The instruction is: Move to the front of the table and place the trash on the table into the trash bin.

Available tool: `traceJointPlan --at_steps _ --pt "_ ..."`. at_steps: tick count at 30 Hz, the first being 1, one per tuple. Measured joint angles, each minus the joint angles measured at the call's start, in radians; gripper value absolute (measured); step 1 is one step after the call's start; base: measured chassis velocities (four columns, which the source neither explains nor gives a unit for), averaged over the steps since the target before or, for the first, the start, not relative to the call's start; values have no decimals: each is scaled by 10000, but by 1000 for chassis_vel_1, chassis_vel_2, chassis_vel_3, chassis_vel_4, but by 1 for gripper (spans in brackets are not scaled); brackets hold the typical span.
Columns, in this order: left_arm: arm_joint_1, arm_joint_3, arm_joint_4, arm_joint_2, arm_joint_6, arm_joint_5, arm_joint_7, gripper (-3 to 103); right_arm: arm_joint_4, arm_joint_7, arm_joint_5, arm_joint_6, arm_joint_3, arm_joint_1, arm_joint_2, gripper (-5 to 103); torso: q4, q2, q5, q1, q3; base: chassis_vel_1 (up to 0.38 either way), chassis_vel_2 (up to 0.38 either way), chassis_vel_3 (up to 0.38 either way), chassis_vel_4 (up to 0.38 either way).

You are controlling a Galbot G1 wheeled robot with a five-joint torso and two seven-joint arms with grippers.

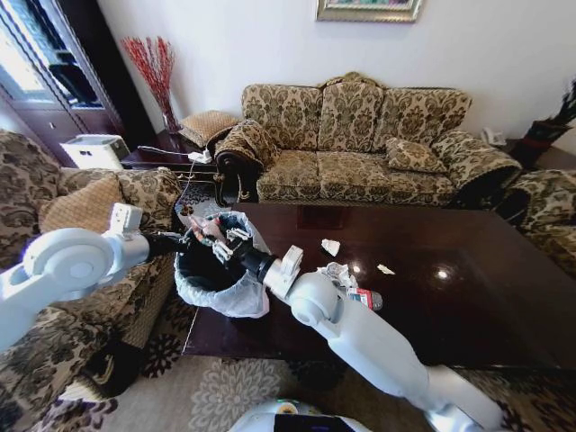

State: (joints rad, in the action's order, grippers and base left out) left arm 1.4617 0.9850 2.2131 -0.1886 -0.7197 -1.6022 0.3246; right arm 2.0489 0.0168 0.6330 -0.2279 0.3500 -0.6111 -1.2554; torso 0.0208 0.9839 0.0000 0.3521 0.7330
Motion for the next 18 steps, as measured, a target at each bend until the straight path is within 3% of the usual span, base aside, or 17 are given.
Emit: traceJointPlan --at_steps 7,10,13,18 --pt "-4 72 204 -126 0 9 -8 0 341 158 54 41 -332 -322 293 68 -2 0 1 0 0 0 0 0 0" --pt "-4 71 332 -129 1 11 -1 0 346 234 59 108 -303 -425 336 73 -1 0 1 0 0 0 0 0 0" --pt "1 71 406 -140 1 7 19 0 374 318 99 204 -317 -520 396 89 -1 0 1 0 0 0 0 0 0" --pt "15 77 531 -141 1 5 52 0 471 533 350 304 -325 -559 563 99 -1 0 1 0 0 0 0 0 0"
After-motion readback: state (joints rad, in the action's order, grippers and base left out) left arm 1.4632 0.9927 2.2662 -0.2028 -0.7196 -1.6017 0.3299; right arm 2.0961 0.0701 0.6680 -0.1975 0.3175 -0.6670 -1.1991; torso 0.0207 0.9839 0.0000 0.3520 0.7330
